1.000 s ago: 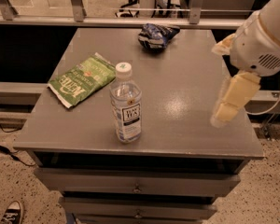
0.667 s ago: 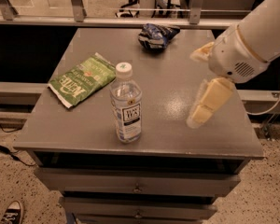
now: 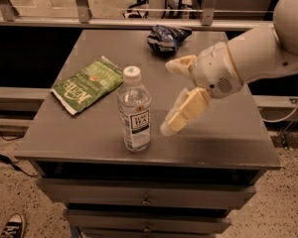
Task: Move blue plastic bottle near blue chip bag
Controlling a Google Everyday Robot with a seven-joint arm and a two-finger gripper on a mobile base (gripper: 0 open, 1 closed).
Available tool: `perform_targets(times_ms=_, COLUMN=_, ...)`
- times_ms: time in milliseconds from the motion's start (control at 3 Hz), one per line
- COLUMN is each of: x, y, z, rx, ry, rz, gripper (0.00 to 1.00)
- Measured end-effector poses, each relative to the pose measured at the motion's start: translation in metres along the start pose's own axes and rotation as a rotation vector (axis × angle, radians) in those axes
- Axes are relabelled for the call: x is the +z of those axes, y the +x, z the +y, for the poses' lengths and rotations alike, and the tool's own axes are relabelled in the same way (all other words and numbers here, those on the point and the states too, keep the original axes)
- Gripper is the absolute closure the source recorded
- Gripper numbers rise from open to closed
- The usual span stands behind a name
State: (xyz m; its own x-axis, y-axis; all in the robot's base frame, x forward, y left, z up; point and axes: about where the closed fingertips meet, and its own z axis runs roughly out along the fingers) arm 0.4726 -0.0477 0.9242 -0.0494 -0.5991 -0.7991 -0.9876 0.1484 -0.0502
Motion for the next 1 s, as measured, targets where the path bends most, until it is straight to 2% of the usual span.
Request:
perform_targets(times_ms=333, x=0.019, y=-0.016, z=0.009, rx=0.003, ry=-0.057, rz=-0.119, gripper=0.0)
perform_targets(times_ms=667, x=0.038, y=-0.027, z=0.018, rx=0.015, ry=-0.117, rz=-0.203, gripper=0.0)
perform_targets(times_ms=1000, x=0.046, y=-0.028, z=0.02, rx=0.042, ry=-0.15, rz=-0.248, gripper=0.21)
